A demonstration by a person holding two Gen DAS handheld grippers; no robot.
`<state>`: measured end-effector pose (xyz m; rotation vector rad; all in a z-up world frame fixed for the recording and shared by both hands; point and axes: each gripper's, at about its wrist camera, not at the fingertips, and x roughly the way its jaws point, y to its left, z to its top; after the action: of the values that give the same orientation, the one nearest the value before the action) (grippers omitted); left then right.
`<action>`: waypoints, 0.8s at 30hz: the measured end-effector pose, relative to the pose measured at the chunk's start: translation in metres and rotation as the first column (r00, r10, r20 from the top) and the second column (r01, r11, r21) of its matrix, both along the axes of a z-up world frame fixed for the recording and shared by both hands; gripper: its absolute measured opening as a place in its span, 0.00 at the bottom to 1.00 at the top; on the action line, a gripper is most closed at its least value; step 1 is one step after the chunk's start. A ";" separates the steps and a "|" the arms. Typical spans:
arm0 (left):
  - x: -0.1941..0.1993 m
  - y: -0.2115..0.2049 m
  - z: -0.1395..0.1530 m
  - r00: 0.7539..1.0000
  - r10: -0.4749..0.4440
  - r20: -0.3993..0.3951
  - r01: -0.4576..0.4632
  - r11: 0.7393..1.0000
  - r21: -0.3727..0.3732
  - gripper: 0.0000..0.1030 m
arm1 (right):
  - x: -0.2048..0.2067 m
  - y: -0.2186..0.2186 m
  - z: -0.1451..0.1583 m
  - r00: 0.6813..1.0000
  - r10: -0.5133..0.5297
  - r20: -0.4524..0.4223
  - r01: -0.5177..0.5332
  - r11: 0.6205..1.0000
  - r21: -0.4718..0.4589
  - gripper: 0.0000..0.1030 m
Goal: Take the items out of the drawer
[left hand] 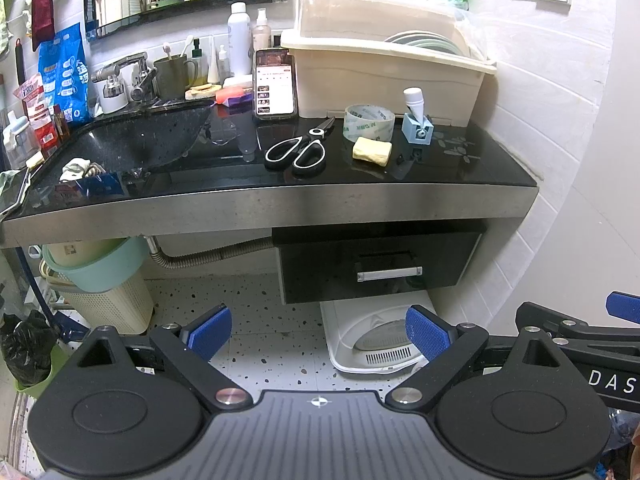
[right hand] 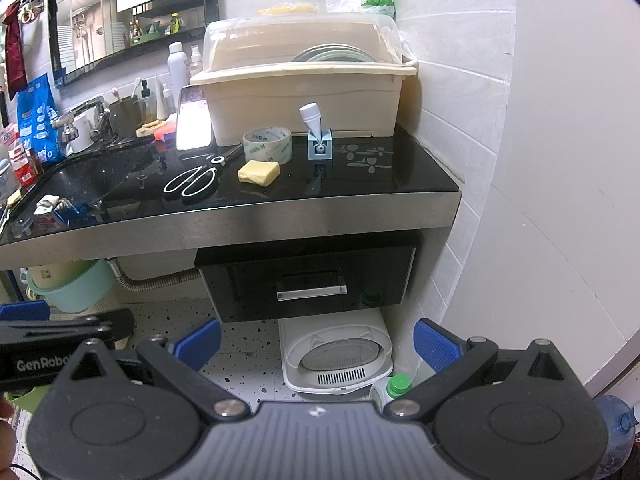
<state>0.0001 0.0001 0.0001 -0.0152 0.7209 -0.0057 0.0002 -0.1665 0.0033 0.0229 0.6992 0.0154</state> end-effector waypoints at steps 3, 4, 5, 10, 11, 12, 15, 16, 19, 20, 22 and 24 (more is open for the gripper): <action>0.001 0.001 0.001 1.000 0.000 0.000 0.000 1.000 0.007 0.92 | 0.000 0.000 0.000 1.000 0.000 0.001 0.000 1.000 0.001 1.00; 0.001 0.001 0.001 1.000 0.000 0.001 0.000 1.000 0.008 0.92 | 0.000 -0.001 0.000 1.000 0.001 0.001 -0.001 1.000 0.002 1.00; 0.001 0.001 0.001 1.000 0.000 0.002 0.000 1.000 0.009 0.92 | -0.001 0.000 0.000 1.000 0.001 0.001 -0.001 1.000 0.002 1.00; -0.002 0.000 -0.005 1.000 0.001 0.007 -0.001 1.000 0.012 0.92 | -0.001 -0.001 0.000 1.000 0.001 -0.001 -0.001 1.000 0.003 1.00; -0.002 0.000 -0.006 1.000 0.001 0.007 -0.001 1.000 0.011 0.92 | -0.001 0.000 -0.001 1.000 -0.001 -0.002 0.001 1.000 0.003 1.00; -0.001 0.000 -0.006 1.000 0.001 0.007 -0.001 1.000 0.008 0.92 | -0.001 0.001 -0.001 1.000 -0.001 -0.002 0.001 1.000 0.003 1.00; -0.001 0.002 -0.004 1.000 0.001 0.008 -0.001 1.000 0.005 0.92 | -0.003 0.001 0.000 1.000 -0.002 -0.001 0.002 1.000 0.002 1.00; -0.001 0.002 -0.004 1.000 0.001 0.009 -0.001 1.000 0.005 0.92 | -0.003 0.001 0.000 1.000 -0.002 -0.001 0.002 1.000 0.002 1.00; 0.000 -0.001 -0.002 1.000 0.003 0.006 -0.003 1.000 0.005 0.92 | -0.003 0.001 -0.001 1.000 -0.002 -0.001 0.002 1.000 0.002 1.00; 0.001 -0.001 0.000 1.000 0.003 0.005 -0.003 1.000 0.006 0.92 | -0.002 0.001 -0.002 1.000 -0.002 -0.001 0.002 1.000 0.002 1.00; 0.000 -0.003 0.000 1.000 0.003 0.003 -0.003 1.000 0.006 0.92 | -0.003 0.002 -0.002 1.000 -0.003 -0.001 0.003 1.000 0.002 1.00; -0.001 -0.004 0.000 1.000 0.003 0.002 -0.003 1.000 0.005 0.92 | -0.003 0.002 -0.002 1.000 -0.003 -0.001 0.003 1.000 0.002 1.00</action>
<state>-0.0006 -0.0038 0.0005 -0.0111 0.7187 -0.0011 -0.0030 -0.1645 0.0011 0.0259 0.7004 0.0133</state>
